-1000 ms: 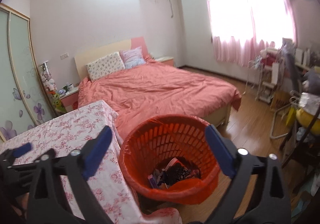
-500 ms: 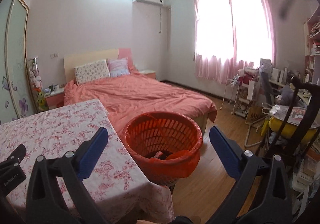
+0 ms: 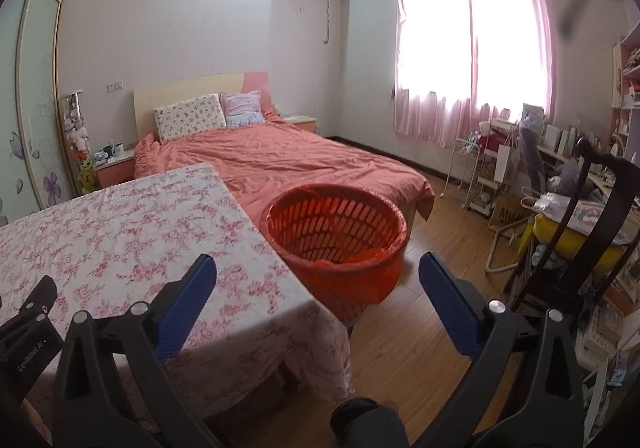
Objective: Collect trash
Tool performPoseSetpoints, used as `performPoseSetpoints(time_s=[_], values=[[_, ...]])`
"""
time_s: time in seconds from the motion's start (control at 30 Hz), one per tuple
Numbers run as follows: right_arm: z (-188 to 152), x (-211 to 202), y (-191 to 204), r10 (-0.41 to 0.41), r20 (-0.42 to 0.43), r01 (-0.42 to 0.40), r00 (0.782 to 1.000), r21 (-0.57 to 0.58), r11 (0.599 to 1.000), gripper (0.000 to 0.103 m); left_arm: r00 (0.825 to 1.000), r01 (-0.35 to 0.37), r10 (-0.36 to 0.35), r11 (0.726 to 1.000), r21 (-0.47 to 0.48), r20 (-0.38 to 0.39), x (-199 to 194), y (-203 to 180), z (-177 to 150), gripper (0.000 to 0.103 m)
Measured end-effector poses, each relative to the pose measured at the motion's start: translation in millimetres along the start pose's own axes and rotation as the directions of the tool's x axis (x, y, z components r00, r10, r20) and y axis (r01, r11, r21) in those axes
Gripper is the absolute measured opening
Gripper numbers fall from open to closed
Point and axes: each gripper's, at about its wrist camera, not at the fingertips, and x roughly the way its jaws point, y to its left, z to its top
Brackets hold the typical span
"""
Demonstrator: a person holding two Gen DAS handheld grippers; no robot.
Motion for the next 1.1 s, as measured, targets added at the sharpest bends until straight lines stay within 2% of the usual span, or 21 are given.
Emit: performPoseSetpoints(time_s=[0.6,1.1], values=[[-9.7,-1.5,1.8,0.022,-0.061,-0.022,0.998,0.001,1.0,0.099,1.0,0.009,-0.009,1.0,0.002,-0.002,-12.8,-0.7,-6.1,0.101],[-10.1,-3.0,2.2,0.036,-0.07,-0.036,0.997,0.002,0.999,0.099,1.0,-0.008,0.008,1.0,0.0,0.002,-16.2,1.7,-3.7,0.101]])
